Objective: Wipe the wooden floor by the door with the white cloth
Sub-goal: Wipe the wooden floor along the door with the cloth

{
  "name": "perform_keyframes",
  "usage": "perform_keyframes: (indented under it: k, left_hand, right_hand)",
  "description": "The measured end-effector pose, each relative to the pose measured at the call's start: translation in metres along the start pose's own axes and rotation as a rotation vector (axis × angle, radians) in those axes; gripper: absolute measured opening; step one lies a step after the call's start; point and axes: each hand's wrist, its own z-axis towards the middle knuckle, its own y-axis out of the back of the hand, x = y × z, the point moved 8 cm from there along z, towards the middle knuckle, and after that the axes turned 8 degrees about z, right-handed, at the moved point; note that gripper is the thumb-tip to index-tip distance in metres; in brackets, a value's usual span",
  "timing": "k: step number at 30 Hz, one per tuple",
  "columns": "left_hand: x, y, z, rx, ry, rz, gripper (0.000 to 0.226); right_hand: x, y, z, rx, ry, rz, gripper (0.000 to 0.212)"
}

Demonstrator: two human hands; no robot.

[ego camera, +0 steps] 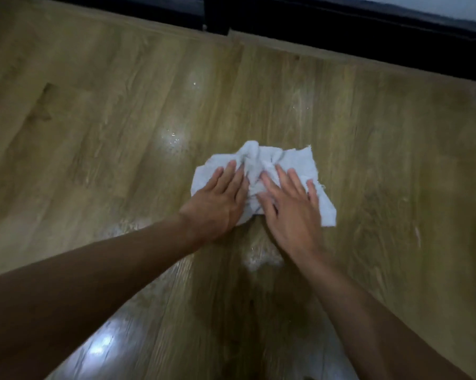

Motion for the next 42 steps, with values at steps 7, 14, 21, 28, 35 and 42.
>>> perform_keyframes:
  k: [7,14,21,28,35,42]
  left_hand:
    - [0.121,-0.009,0.014,0.147,0.314,-0.093,0.072]
    - [0.04,-0.018,-0.036,0.074,0.028,-0.093,0.062]
    - [0.095,-0.02,-0.011,0.227,0.203,0.09,0.061]
    - [0.075,-0.025,-0.051,0.23,0.288,-0.085,0.07]
    - [0.1,-0.036,-0.032,0.029,0.174,-0.12,0.067]
    - [0.098,-0.033,-0.044,0.0,0.277,-0.202,0.064]
  right_hand:
    - [0.072,-0.026,0.089,0.072,0.011,0.065,0.051]
    - [0.051,-0.019,0.01,-0.033,0.257,-0.045,0.049]
    - [0.089,-0.033,0.077,0.01,0.057,-0.027,0.055]
    - [0.08,-0.032,0.024,0.034,0.222,0.051,0.052]
    - [0.087,-0.033,0.069,0.043,-0.038,0.021,0.053]
    - [0.092,-0.033,0.022,0.066,0.096,0.197,0.046]
